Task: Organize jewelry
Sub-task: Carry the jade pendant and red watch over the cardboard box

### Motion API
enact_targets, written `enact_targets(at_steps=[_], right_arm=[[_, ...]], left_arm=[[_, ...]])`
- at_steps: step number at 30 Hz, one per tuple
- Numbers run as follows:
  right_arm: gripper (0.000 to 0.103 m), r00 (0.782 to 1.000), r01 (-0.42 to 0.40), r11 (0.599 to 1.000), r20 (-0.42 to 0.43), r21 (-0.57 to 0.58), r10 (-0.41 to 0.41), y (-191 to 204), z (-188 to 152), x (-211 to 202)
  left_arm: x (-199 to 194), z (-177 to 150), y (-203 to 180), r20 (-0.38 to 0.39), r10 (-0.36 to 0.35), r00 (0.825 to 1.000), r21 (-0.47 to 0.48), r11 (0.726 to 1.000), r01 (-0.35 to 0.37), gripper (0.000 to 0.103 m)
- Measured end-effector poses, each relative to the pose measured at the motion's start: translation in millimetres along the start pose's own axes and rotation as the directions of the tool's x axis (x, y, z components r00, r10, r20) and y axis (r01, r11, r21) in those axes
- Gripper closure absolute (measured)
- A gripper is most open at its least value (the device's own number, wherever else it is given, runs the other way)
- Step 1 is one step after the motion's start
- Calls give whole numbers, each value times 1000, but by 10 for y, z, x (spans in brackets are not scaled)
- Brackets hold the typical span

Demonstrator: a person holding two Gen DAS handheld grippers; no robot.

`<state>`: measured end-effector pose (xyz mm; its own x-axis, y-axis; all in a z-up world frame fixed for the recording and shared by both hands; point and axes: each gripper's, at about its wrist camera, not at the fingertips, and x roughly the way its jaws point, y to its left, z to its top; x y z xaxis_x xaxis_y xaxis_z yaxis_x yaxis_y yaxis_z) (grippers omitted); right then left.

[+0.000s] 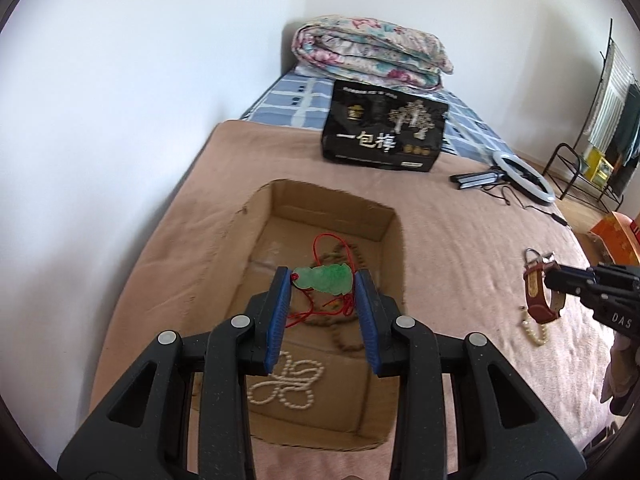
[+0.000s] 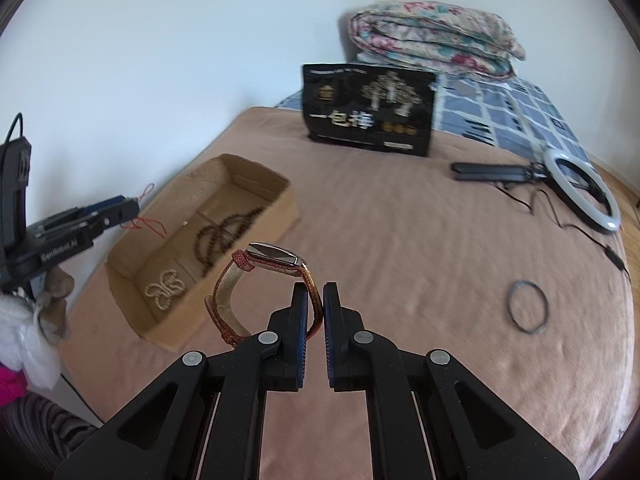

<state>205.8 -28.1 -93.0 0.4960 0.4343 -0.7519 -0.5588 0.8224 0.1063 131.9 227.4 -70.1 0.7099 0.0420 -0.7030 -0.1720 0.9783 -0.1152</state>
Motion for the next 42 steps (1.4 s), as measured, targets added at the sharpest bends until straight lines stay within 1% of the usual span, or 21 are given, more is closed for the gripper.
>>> enact_targets(at_steps=[10,17,25,33,38,42], right_arm=[[97,998,-60,998,-14,-27,60,406,359,411],[97,996,-81,996,-31,-34,80,632,532,726],[97,995,-91,996,-46,-13,91,707,667,996],[97,993,-105,995,-64,0,104,757,692,1161],[91,992,-100,995,-71,11,101,781,695,1204],[90,993,-100,995,-61,13,101,788,706,1203]], left_arm=[[54,-96,192,-13,9,1000,-10,1000,-9,71],[91,-161,253,-26,4,1000,-21,1000,-5,71],[134,-216,294,-42,-7,999,-28,1000,6,71],[148,-222,303,-43,-7,999,-24,1000,6,71],[158,-224,306,-45,-7,999,-23,1000,6,71],[155,-226,309,-39,-8,999,-21,1000,7,70]])
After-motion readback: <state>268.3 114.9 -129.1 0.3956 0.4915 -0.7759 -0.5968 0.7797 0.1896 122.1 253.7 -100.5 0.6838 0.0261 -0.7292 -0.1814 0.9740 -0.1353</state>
